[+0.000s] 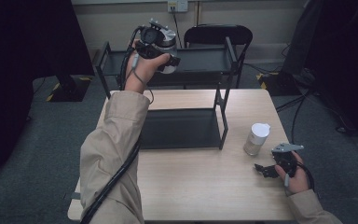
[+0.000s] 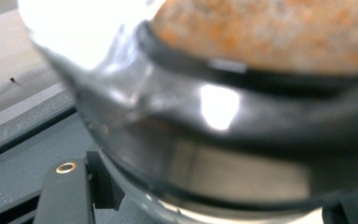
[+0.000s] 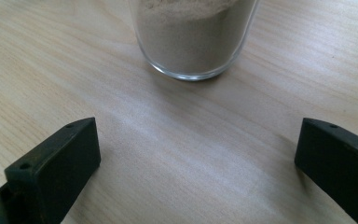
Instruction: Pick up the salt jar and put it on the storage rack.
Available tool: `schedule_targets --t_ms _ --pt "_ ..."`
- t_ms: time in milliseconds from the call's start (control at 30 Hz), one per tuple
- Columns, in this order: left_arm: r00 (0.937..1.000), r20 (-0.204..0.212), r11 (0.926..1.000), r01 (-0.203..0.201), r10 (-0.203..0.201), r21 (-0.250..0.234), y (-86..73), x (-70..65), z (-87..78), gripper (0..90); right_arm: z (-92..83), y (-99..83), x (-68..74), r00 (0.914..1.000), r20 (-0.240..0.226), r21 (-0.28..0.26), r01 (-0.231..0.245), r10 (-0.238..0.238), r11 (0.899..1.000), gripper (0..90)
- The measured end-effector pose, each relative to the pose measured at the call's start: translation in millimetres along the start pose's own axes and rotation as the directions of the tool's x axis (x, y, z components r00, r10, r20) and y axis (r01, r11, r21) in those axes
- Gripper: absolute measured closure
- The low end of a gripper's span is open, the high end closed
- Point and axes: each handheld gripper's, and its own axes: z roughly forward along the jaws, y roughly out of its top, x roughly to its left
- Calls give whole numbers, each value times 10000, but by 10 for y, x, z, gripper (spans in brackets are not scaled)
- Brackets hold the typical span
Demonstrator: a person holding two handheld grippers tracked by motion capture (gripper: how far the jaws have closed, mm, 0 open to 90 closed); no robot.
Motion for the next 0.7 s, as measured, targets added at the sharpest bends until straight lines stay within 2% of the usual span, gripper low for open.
schedule_targets --t_ms 400,533,700 --pt "9995 -143 9996 282 -284 -98 23 27 83 309 0 0 0 10000 -3 0 -1 1 10000 0" --pt "9992 -261 9995 309 -308 12 21 16 132 309 0 0 0 10000 -2 0 2 -2 10000 0" --pt "9991 -177 9993 386 -385 7 16 39 146 309 0 0 0 10000 -2 0 4 -4 10000 0"
